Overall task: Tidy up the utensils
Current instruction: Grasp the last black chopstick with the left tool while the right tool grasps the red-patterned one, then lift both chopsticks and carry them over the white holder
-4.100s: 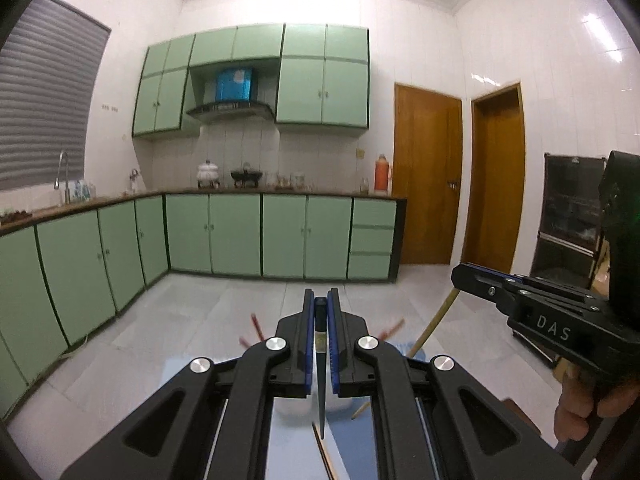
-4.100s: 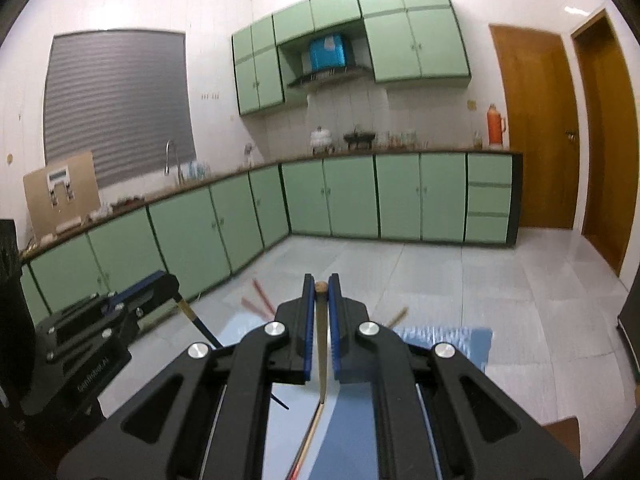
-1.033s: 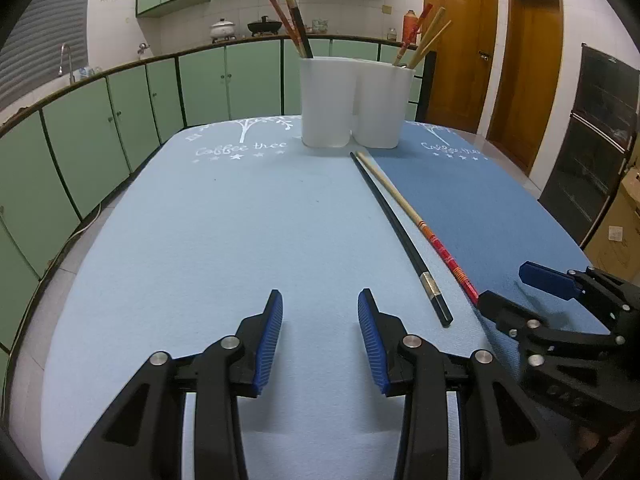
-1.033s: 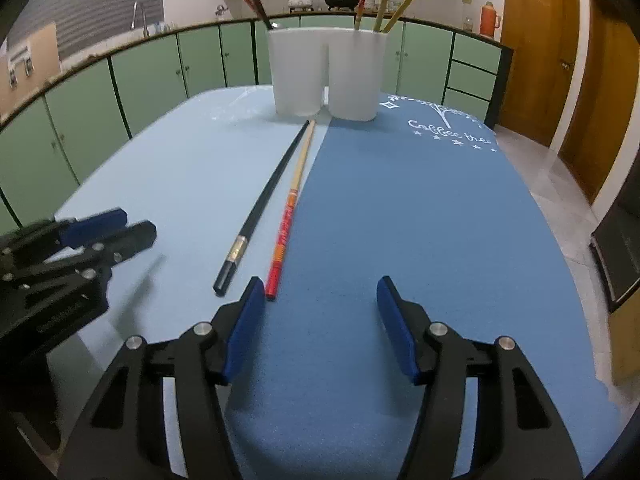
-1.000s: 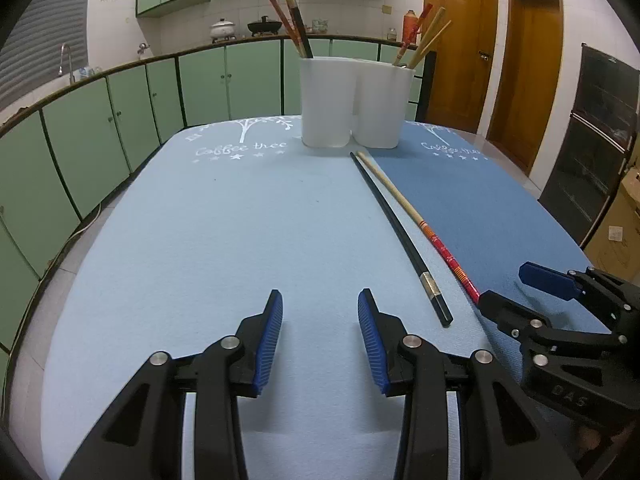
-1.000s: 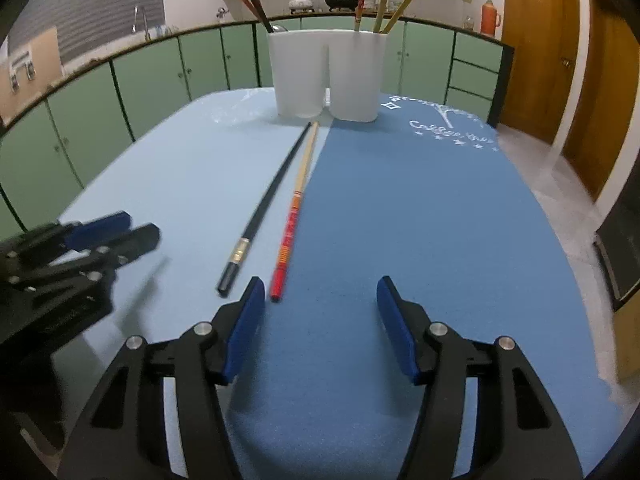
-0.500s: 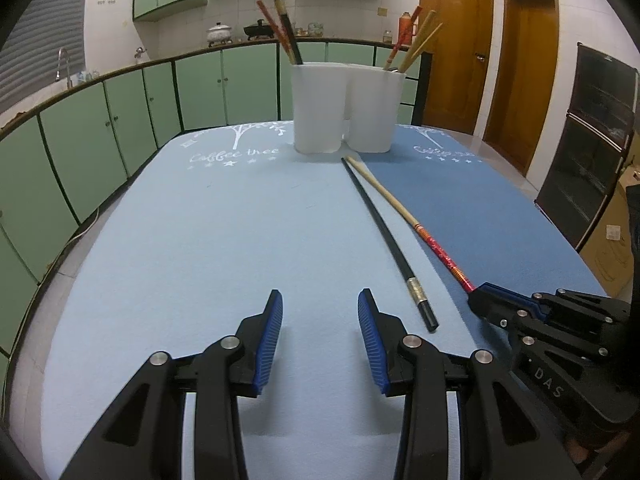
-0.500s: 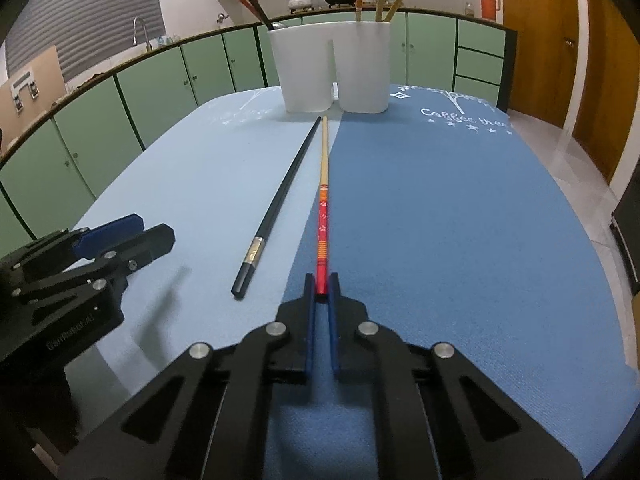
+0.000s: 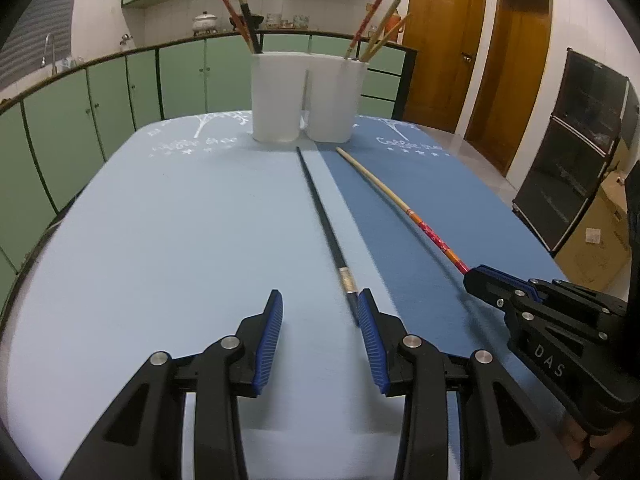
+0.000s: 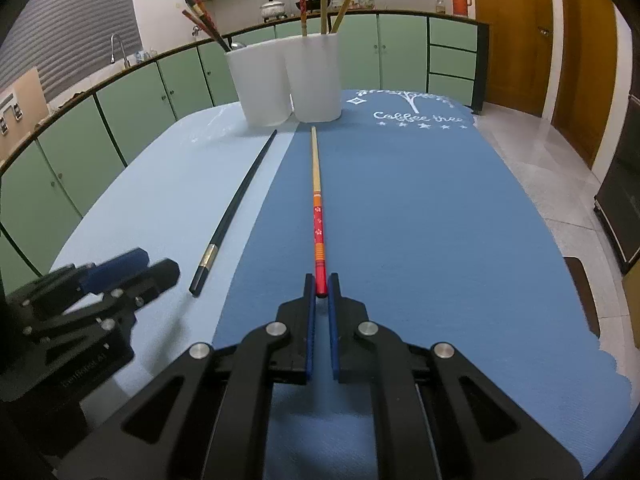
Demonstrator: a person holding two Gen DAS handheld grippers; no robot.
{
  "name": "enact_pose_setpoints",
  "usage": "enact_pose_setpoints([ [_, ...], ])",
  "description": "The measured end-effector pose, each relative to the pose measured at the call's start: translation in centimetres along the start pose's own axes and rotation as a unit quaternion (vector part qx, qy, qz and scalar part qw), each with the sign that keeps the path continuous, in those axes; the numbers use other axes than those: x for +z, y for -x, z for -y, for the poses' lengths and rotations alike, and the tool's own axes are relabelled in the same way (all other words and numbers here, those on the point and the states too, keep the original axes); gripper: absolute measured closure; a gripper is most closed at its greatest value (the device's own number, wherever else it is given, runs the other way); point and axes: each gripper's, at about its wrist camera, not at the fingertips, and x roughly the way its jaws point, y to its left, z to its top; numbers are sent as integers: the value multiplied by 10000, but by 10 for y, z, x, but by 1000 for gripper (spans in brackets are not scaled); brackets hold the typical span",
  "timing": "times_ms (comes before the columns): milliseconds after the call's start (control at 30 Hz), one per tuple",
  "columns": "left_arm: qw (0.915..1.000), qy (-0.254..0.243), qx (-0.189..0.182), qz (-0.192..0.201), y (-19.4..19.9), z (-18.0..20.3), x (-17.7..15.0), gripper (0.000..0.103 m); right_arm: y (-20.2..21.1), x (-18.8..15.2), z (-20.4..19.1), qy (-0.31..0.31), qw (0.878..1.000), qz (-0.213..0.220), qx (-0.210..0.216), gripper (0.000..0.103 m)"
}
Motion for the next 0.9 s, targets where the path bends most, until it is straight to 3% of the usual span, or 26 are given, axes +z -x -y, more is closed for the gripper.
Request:
enact_pose_setpoints([
  [200, 9999, 15, -37, -119, -9, 13, -3, 68, 4, 0, 7, -65, 10000, 43, 5, 98],
  [367, 9998, -27, 42, -172, -18, 20, -3, 95, 6, 0, 10, -90, 9999, 49, 15, 98],
  [667, 9996, -146, 201, -109, -9, 25, -3, 96, 8, 0, 7, -30, 10000, 44, 24, 98],
  [900, 9982, -359, 309, 366, 29, 28, 19, 96, 24, 10, 3, 74, 9997, 209, 56, 98],
])
